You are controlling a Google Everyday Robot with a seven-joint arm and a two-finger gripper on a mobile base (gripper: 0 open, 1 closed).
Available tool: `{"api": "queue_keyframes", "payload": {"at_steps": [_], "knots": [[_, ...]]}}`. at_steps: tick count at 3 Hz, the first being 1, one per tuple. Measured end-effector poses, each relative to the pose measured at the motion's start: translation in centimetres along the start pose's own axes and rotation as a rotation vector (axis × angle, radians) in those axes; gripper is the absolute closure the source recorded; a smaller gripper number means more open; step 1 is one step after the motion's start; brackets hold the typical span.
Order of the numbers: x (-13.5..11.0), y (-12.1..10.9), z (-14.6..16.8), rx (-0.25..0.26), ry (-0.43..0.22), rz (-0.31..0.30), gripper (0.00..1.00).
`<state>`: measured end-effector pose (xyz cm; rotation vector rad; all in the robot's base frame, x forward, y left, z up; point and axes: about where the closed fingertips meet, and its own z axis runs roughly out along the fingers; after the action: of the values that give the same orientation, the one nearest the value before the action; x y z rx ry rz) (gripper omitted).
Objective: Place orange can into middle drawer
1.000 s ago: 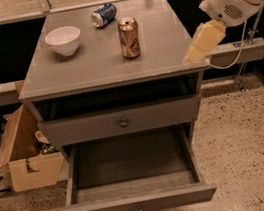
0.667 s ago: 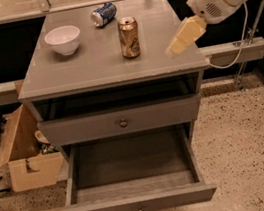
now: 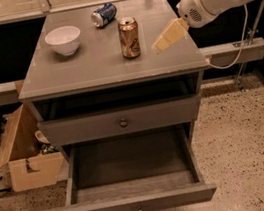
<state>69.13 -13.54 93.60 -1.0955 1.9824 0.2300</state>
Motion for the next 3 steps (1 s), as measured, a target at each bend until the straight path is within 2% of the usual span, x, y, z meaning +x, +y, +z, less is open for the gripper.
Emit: {"api": "queue_keyframes", "payload": {"at_steps": [1,2,3], "knots": [[-0.2,-0.4,3.5,-0.016,-0.058,0.035,0.0],[-1.6,-0.2,8.3,-0.033,-0.134,0.066,0.0],[-2.7,0.0,11.1,-0.03,-0.183,0.088,0.0]]}}
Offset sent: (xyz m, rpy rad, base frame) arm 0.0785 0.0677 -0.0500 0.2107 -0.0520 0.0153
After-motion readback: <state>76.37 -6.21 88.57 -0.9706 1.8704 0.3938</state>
